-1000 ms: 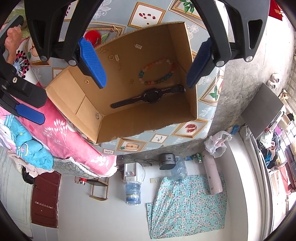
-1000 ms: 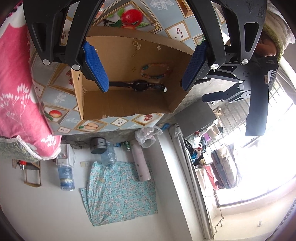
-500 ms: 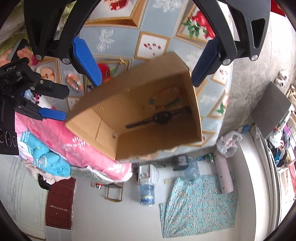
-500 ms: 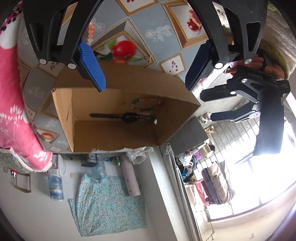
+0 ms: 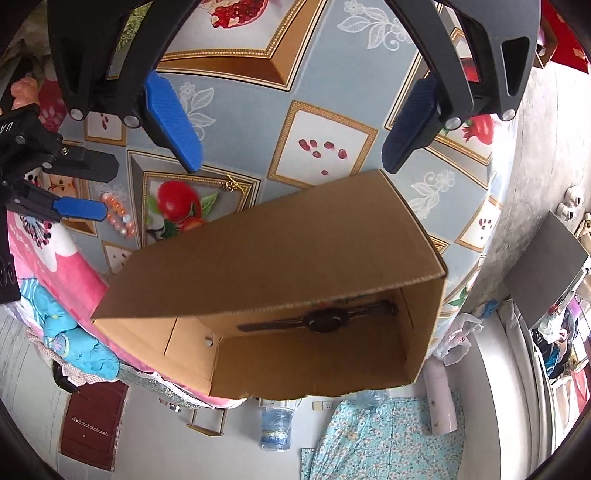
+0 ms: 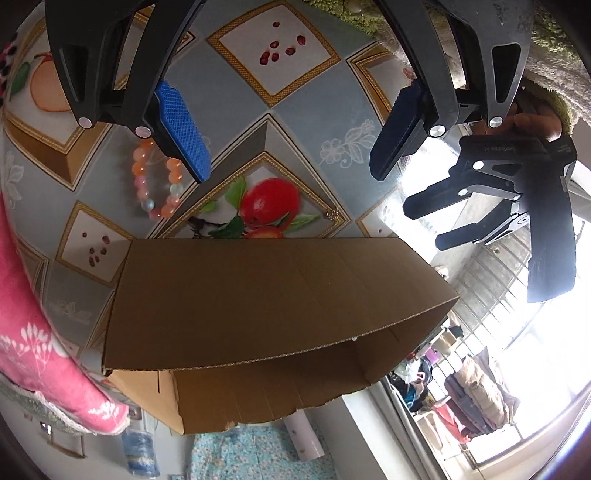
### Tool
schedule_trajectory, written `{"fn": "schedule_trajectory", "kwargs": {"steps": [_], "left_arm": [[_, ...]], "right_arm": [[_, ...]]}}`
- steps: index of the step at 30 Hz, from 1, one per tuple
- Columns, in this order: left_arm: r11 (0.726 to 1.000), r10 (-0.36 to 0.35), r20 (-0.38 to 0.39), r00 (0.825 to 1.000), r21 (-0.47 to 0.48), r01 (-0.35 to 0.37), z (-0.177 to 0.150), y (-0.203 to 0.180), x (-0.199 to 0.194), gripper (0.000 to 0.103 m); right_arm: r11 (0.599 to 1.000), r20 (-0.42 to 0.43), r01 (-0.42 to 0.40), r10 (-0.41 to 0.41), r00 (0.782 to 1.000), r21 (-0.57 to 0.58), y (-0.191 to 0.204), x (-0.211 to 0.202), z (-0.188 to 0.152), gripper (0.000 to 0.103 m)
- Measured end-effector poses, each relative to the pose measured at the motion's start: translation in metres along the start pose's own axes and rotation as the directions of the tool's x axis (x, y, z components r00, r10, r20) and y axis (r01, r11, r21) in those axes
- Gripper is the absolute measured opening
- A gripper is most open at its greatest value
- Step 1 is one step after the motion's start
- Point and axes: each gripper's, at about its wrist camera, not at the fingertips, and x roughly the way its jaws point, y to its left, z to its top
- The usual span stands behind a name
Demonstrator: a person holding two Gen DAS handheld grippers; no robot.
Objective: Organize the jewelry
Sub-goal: 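Move the right gripper to the pink bead bracelet on the table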
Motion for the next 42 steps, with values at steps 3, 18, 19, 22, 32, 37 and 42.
{"fn": "schedule_trajectory", "kwargs": {"steps": [3,18,19,22,32,37,42], "left_arm": [[1.0,-0.015,0.006,1.0,0.021,0.015,-0.005,-0.002,0.007,0.094],[0.983,-0.118,0.018,0.993,0.147,0.114,-0.013,-0.031,0.023,0.062],[0.982,-0.119,0.02,0.993,0.15,0.115,-0.012,-0.032,0.023,0.06],[0.981,-0.131,0.021,0.991,0.15,0.127,-0.012,-0.034,0.023,0.055],[0.983,-0.102,-0.02,0.995,0.153,0.104,0.002,-0.046,0.036,0.031],[0.984,-0.074,-0.067,0.995,0.155,0.083,0.008,-0.05,0.048,0.024],[0.987,-0.058,-0.093,0.994,0.143,0.071,0.009,-0.05,0.056,0.018]], "right_arm": [[1.0,-0.018,0.025,-0.025,1.0,-0.018,0.008,0.008,0.001,0.084],[0.995,-0.038,0.095,-0.094,0.995,0.019,0.004,0.006,-0.011,0.067],[0.995,-0.038,0.097,-0.096,0.995,0.022,0.003,0.006,-0.01,0.067],[0.995,-0.033,0.1,-0.099,0.995,0.03,-0.001,0.004,-0.012,0.063],[0.992,-0.025,0.103,-0.102,0.995,0.067,-0.015,0.001,-0.016,0.05],[0.991,-0.013,0.096,-0.095,0.995,0.09,-0.026,-0.005,-0.016,0.046],[0.991,0.004,0.098,-0.099,0.995,0.096,-0.035,-0.012,-0.018,0.046]]}}
